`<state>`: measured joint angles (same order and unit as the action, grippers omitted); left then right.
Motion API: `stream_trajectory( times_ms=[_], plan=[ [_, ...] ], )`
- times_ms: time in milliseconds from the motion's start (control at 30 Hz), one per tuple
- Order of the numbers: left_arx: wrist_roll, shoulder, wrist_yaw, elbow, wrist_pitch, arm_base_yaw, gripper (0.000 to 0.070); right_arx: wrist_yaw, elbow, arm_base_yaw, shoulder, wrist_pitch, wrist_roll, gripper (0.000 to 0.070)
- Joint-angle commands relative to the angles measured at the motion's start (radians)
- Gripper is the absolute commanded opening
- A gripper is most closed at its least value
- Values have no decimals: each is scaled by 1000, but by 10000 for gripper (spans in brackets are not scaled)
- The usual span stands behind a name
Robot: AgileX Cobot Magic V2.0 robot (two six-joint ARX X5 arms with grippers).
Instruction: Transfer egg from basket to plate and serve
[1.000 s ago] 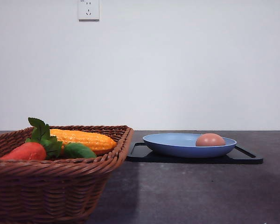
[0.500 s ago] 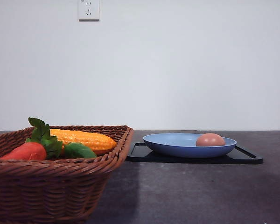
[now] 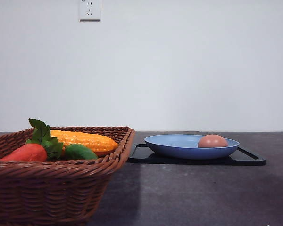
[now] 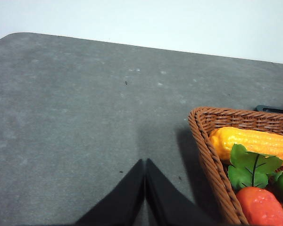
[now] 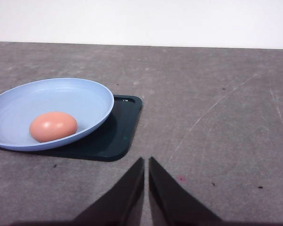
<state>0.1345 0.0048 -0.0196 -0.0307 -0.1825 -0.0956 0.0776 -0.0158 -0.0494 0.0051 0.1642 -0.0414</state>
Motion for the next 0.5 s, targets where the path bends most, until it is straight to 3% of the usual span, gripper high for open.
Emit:
stream_trajectory(
  times_ms=[0, 467],
  plan=[
    [6, -2, 4, 28, -4, 1, 0, 0, 7, 2, -2, -6, -10, 0],
    [6, -2, 4, 28, -4, 1, 0, 0, 7, 2, -2, -6, -10, 0]
  ],
)
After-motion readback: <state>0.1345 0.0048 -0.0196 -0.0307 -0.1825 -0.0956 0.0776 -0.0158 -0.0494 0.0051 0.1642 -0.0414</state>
